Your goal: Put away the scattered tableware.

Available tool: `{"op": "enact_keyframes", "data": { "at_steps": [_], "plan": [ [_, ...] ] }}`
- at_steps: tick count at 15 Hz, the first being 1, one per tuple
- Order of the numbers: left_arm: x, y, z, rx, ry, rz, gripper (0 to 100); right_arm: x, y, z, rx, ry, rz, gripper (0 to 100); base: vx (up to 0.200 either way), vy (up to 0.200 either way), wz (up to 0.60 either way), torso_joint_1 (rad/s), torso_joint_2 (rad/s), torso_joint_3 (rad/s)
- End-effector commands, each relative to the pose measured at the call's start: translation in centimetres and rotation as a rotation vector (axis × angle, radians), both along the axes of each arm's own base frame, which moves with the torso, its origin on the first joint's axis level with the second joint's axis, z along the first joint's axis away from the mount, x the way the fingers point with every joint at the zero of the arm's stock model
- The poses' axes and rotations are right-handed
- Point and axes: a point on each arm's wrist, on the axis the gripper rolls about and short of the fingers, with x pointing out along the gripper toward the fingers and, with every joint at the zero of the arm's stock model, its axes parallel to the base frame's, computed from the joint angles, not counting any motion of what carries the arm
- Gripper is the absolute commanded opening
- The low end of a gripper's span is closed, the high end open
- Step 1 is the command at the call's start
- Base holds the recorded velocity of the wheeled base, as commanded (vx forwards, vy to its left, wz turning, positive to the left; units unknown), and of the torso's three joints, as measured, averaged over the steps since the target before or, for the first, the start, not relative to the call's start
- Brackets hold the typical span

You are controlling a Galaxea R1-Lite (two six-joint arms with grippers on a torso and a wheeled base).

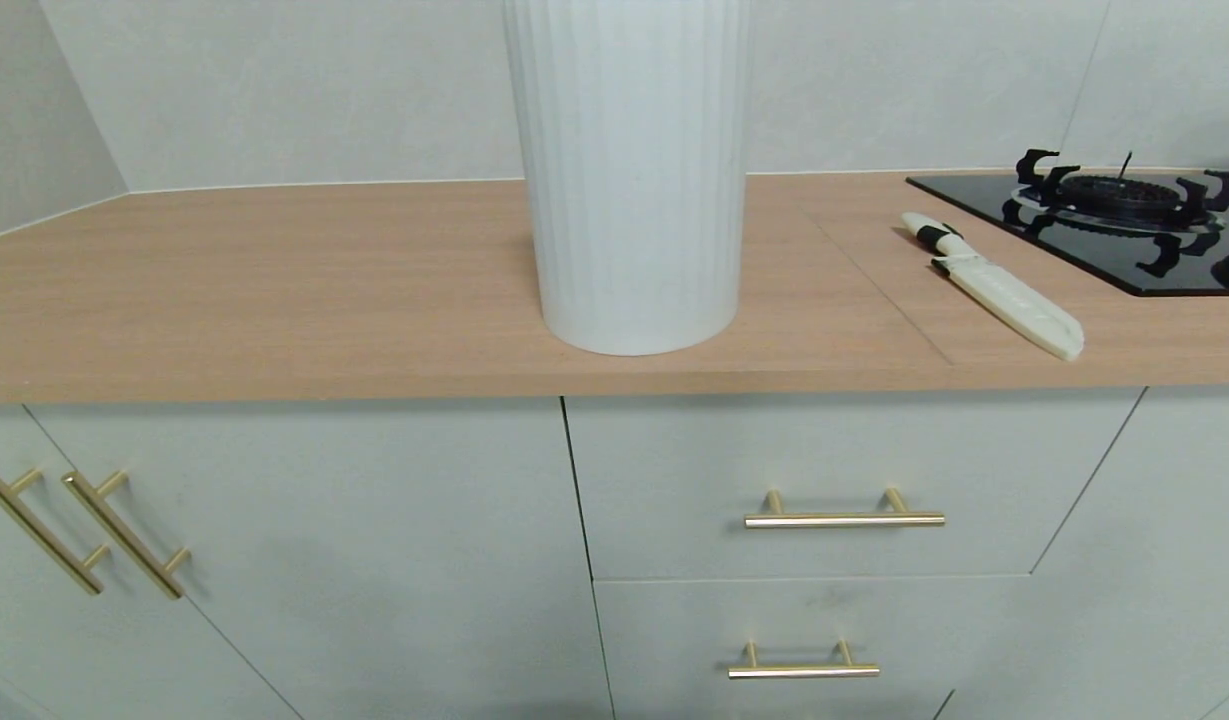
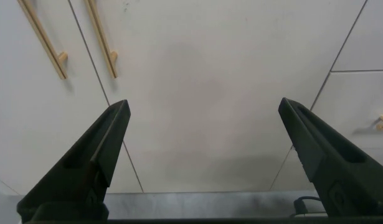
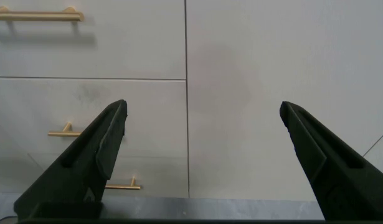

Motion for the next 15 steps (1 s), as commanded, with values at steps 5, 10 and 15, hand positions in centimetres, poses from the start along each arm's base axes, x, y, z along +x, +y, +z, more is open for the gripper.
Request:
{"op": "enact_keyframes", "data": {
  "at_steps": [5, 10, 15],
  "plan": [
    [0.00, 0.00, 0.00, 0.000, 0.000, 0.000, 100, 0.01, 0.00, 0.00, 0.000, 0.001, 0.001, 100, 0.000, 0.000, 0.00, 0.000, 0.00, 0.000],
    [0.00, 0.00, 0.00, 0.000, 0.000, 0.001, 100, 0.01, 0.00, 0.00, 0.000, 0.001, 0.001, 100, 0.000, 0.000, 0.00, 0.038, -0.14, -0.121],
    [0.00, 0.00, 0.00, 0.000, 0.000, 0.000, 100, 0.01, 0.00, 0.00, 0.000, 0.001, 0.001, 100, 0.000, 0.000, 0.00, 0.120, -0.42, -0.304]
  ]
}}
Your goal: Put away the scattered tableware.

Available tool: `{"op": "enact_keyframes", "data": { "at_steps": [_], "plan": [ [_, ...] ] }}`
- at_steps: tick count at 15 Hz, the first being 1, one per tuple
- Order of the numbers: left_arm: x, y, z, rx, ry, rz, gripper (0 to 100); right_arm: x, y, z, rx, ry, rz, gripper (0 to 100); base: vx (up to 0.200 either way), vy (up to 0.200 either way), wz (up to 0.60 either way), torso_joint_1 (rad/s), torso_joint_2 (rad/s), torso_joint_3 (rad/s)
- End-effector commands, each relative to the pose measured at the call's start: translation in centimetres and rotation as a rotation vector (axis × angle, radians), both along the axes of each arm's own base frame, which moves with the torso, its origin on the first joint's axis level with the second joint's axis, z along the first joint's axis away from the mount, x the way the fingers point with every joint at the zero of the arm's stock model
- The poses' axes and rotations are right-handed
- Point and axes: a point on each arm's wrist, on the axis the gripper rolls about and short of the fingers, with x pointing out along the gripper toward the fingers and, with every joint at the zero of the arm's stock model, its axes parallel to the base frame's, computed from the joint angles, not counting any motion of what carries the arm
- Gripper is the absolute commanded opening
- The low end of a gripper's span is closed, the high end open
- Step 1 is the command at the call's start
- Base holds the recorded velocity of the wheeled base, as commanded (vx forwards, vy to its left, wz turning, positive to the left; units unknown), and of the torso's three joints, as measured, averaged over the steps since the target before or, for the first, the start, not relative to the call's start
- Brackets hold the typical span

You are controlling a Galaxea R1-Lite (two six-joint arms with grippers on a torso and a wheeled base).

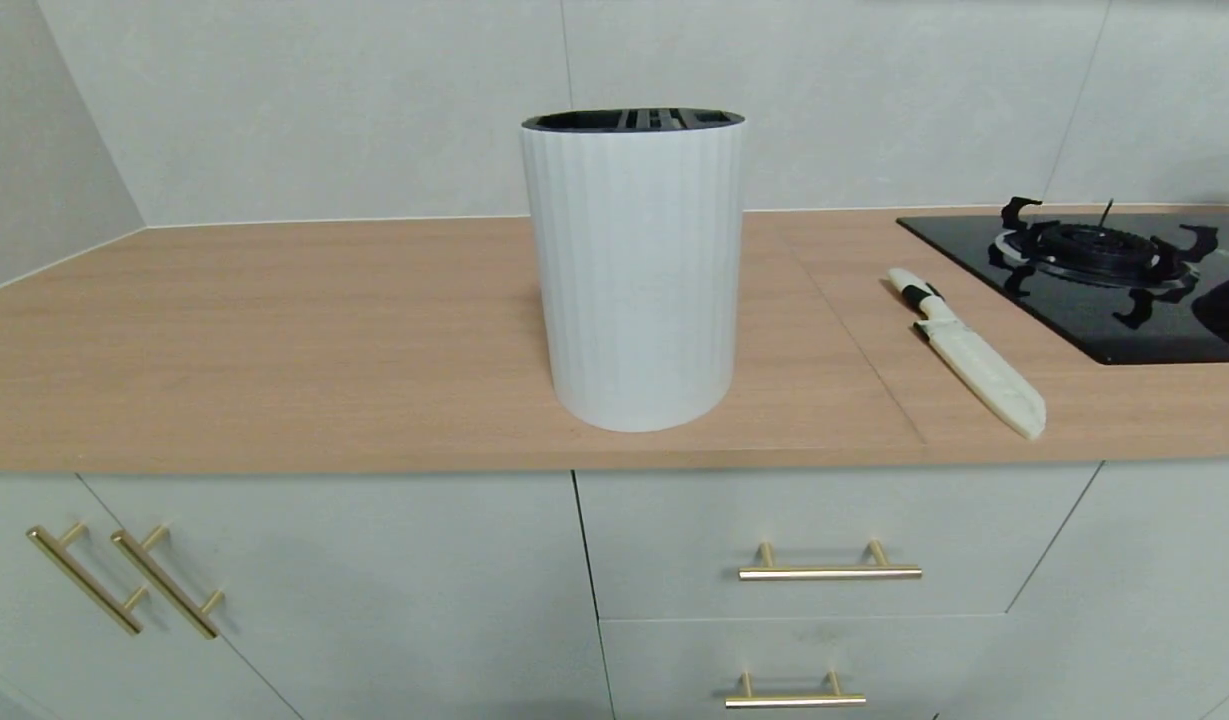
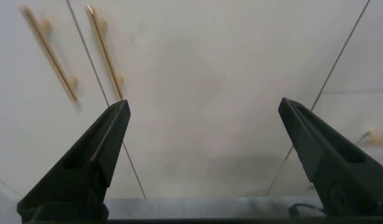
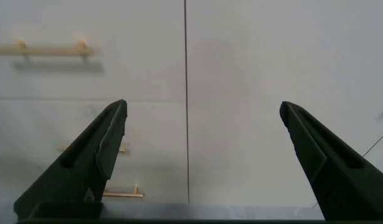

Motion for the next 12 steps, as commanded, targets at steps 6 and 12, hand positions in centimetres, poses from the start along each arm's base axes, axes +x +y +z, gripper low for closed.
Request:
{"op": "enact_keyframes", "data": {
  "at_steps": [6, 12],
  "plan": [
    [0.00, 0.00, 0.00, 0.000, 0.000, 0.000, 100, 0.01, 0.00, 0.00, -0.002, 0.001, 0.001, 100, 0.000, 0.000, 0.00, 0.172, -0.47, -0.298],
    [0.00, 0.00, 0.00, 0.000, 0.000, 0.001, 100, 0.01, 0.00, 0.00, 0.000, 0.001, 0.001, 100, 0.000, 0.000, 0.00, 0.207, -0.48, -0.290]
  ]
}}
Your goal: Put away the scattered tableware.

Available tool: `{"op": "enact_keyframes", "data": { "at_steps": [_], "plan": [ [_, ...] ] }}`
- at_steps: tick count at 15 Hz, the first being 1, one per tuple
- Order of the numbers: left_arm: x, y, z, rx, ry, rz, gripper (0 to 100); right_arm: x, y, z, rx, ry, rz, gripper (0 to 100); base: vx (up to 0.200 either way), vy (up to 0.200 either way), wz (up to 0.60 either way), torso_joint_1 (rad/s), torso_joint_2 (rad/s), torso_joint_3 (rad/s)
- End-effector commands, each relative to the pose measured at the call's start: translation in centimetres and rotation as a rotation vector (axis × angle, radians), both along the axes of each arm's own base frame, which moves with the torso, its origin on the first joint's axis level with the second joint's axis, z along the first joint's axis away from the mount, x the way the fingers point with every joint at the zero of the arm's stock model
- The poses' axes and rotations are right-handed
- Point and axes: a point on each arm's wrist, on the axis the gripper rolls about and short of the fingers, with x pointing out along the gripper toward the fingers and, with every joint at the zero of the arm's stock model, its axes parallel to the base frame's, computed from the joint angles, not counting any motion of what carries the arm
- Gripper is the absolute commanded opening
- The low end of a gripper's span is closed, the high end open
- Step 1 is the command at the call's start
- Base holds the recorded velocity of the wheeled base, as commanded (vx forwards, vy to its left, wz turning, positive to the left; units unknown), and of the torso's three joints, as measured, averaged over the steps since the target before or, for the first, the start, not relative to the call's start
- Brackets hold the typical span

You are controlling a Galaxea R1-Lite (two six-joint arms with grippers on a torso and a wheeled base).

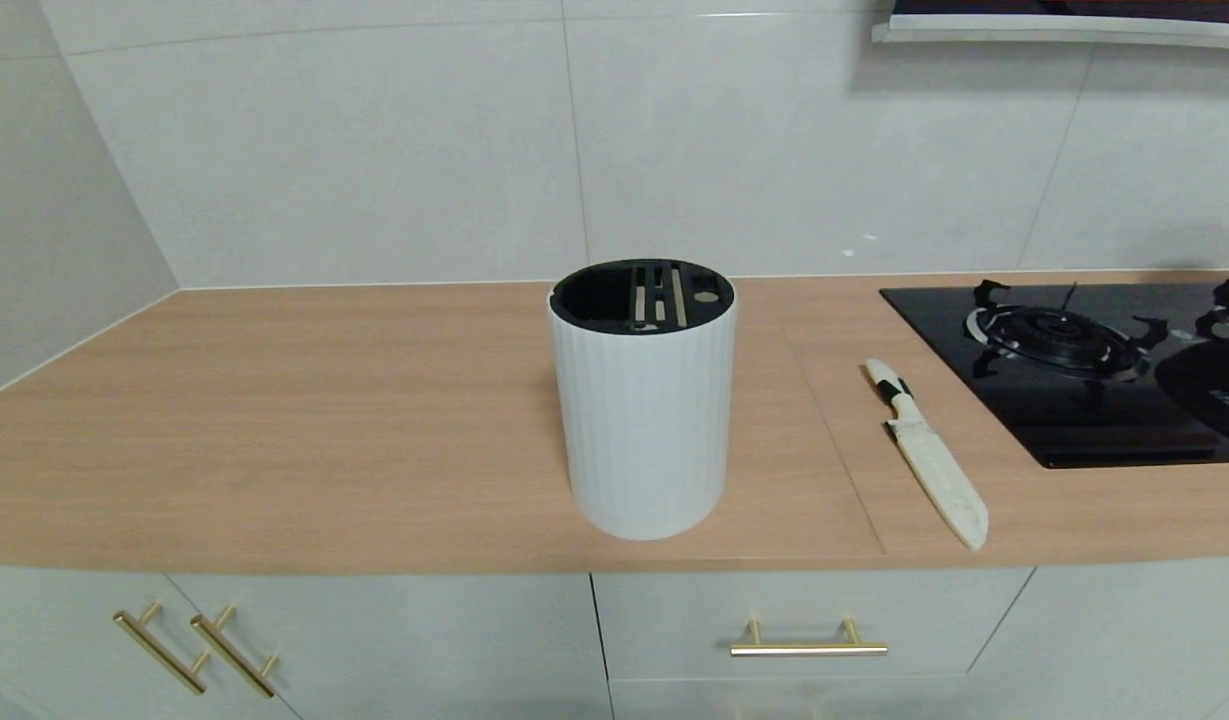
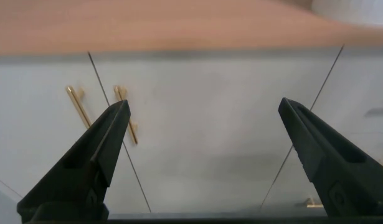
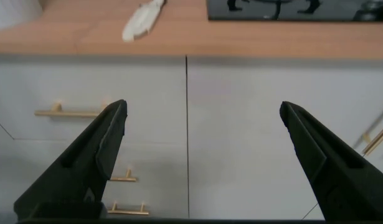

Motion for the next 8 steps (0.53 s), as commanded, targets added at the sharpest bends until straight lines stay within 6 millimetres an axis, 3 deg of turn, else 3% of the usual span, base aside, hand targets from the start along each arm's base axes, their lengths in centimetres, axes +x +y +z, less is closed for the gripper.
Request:
{"op": "enact_keyframes", "data": {
  "at_steps": [1, 8],
  "plan": [
    [0.00, 0.00, 0.00, 0.000, 0.000, 0.000, 100, 0.01, 0.00, 0.00, 0.000, 0.001, 0.001, 100, 0.000, 0.000, 0.00, 0.227, -0.50, -0.281],
    [0.00, 0.00, 0.00, 0.000, 0.000, 0.001, 100, 0.01, 0.00, 0.00, 0.000, 0.001, 0.001, 100, 0.000, 0.000, 0.00, 0.240, -0.53, -0.292]
  ]
}}
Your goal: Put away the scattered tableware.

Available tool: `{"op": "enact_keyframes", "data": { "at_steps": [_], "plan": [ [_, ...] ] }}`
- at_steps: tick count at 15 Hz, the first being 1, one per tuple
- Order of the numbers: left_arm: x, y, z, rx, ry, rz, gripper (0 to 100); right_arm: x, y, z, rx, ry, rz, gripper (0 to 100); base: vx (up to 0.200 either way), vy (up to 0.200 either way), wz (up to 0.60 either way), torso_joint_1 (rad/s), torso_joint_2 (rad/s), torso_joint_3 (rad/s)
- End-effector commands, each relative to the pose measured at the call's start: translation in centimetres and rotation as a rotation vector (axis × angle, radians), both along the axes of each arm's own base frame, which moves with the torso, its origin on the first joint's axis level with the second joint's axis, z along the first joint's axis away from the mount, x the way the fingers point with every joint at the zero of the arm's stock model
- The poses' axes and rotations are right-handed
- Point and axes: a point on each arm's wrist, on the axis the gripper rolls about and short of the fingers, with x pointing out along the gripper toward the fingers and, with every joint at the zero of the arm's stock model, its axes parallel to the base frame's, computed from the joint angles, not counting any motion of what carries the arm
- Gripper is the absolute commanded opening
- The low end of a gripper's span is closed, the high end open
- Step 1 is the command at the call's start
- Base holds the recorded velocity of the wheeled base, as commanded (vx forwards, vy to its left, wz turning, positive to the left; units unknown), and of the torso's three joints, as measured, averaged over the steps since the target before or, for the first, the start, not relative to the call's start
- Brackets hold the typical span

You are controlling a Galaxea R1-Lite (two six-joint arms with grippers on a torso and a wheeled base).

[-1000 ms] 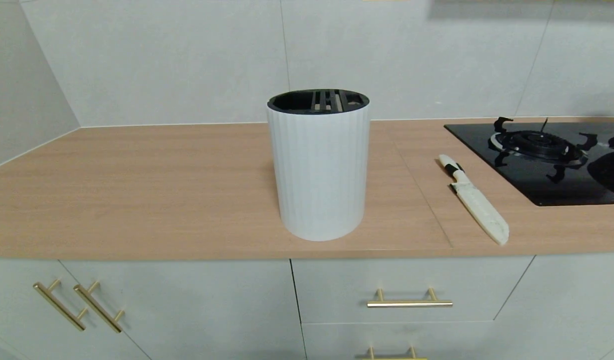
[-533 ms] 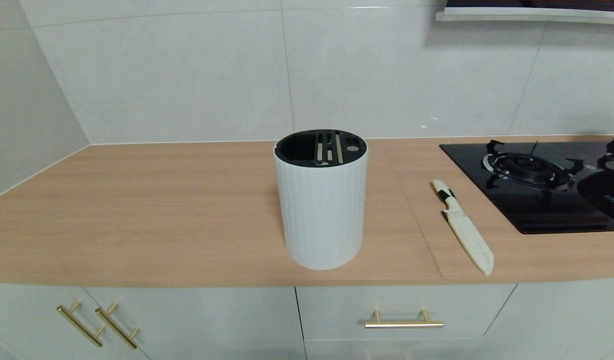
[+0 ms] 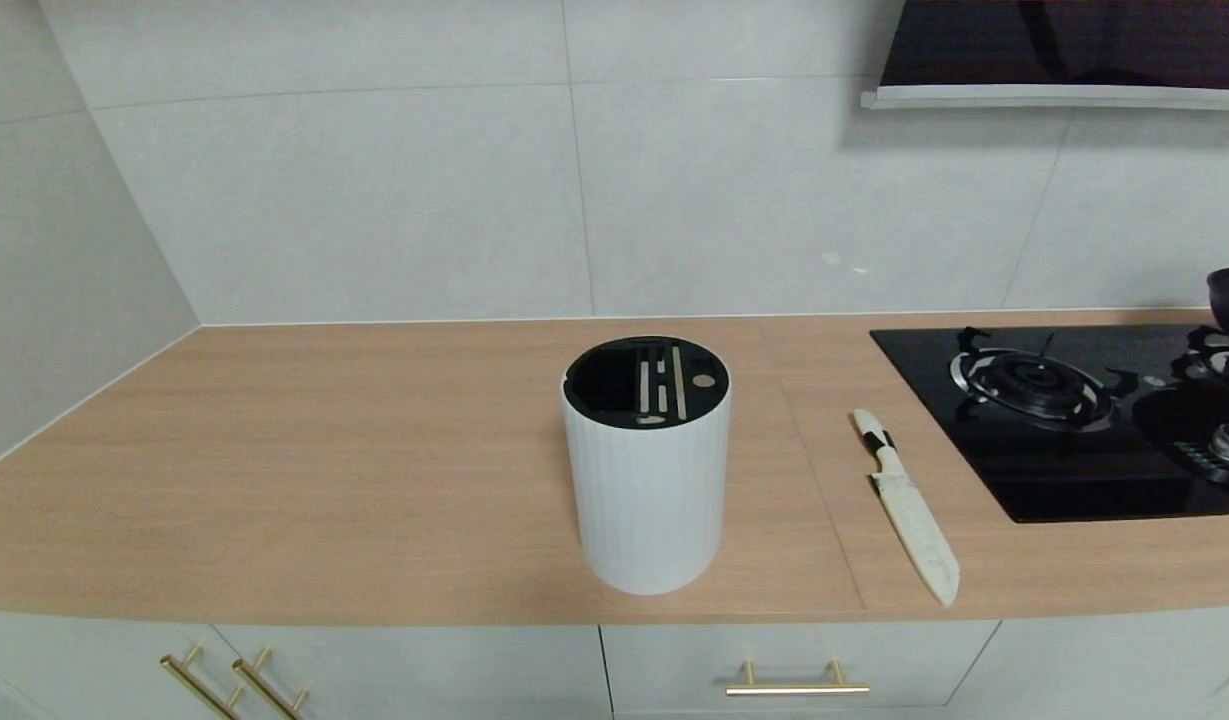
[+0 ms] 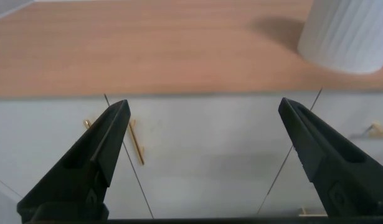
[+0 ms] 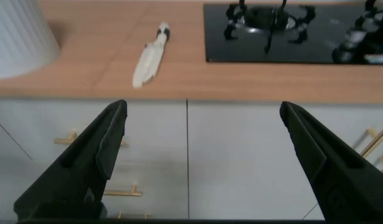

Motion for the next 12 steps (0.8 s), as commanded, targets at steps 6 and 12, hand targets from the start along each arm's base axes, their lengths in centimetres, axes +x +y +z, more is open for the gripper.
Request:
{"op": "enact_keyframes", "data": {
  "at_steps": [6, 12],
  "plan": [
    [0.00, 0.00, 0.00, 0.000, 0.000, 0.001, 100, 0.01, 0.00, 0.00, -0.001, 0.001, 0.001, 100, 0.000, 0.000, 0.00, 0.271, -0.59, -0.314],
    [0.00, 0.00, 0.00, 0.000, 0.000, 0.001, 100, 0.01, 0.00, 0.00, 0.000, 0.001, 0.001, 100, 0.000, 0.000, 0.00, 0.189, -0.38, -0.200]
  ]
}}
